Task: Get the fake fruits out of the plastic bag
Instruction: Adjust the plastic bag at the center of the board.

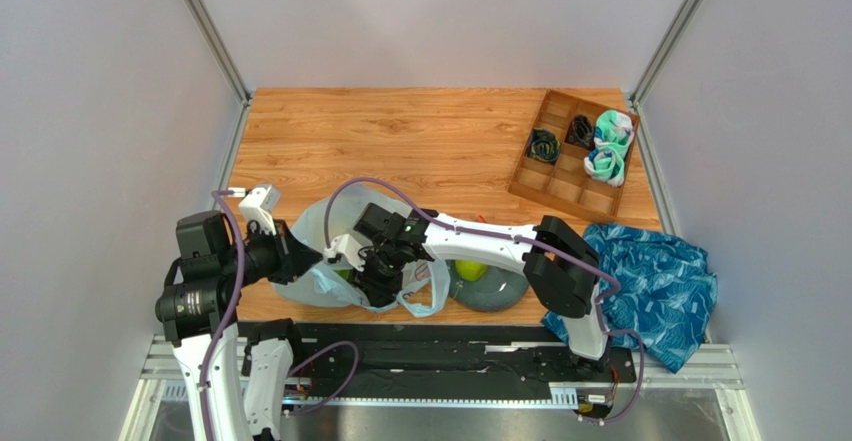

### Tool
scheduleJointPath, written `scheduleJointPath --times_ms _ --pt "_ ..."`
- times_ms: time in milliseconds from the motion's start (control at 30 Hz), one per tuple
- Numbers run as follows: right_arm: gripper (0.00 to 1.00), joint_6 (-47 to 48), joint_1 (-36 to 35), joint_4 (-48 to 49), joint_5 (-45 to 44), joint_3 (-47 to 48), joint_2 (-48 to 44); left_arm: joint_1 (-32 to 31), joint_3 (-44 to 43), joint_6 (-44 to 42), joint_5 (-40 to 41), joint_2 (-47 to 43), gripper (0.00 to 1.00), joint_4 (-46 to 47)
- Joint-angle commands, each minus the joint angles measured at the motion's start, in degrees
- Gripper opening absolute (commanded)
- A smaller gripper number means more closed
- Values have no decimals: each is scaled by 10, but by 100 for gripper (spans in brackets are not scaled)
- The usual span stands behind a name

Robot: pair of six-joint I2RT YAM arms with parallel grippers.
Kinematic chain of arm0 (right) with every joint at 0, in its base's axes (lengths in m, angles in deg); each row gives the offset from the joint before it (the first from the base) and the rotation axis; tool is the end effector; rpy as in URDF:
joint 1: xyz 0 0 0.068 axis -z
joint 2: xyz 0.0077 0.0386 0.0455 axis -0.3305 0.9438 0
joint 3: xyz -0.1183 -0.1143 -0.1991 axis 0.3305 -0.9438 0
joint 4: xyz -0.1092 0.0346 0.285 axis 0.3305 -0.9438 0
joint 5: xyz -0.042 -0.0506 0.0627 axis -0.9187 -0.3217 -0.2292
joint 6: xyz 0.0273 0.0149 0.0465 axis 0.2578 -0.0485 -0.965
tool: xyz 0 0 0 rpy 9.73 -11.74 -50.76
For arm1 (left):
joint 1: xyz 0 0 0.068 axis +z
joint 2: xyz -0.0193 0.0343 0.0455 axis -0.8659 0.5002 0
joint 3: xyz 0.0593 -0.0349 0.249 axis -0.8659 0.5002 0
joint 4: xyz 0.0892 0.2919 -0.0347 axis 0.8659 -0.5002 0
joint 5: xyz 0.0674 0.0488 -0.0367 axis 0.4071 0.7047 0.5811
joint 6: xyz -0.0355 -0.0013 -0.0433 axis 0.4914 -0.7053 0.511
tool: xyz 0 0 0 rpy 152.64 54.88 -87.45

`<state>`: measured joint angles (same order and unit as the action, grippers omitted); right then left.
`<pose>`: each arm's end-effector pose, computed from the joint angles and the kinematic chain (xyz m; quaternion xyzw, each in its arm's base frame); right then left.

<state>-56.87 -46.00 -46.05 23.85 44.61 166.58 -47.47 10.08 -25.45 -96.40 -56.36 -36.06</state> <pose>0.1719 0.4217 0.1720 -0.6287 0.7006 0.3305 0.0676 0.1187 -0.0019 0.3713 0.0252 0.8630 -0.3275 0.3838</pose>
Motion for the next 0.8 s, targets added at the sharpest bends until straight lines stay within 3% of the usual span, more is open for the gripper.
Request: scheduleJointPath --times_ms 0,100,167,200,233,400,767 --pt "26 12 14 -13 47 -8 -47 6 -5 28 191 29 0 41" --pt "23 25 14 -6 26 -8 -52 6 -5 22 211 46 0 73" --pt "22 28 20 3 -22 5 -55 5 -15 13 148 52 0 90" --pt "24 20 24 10 -39 13 -54 6 -19 6 61 53 0 106" --pt "24 18 32 11 -63 37 -51 5 -21 13 26 52 0 114" --pt "25 15 42 28 -99 97 -12 6 -19 37 -77 45 0 114" --pt "26 -45 38 56 -125 154 72 6 -122 -65 -91 35 0 -62"
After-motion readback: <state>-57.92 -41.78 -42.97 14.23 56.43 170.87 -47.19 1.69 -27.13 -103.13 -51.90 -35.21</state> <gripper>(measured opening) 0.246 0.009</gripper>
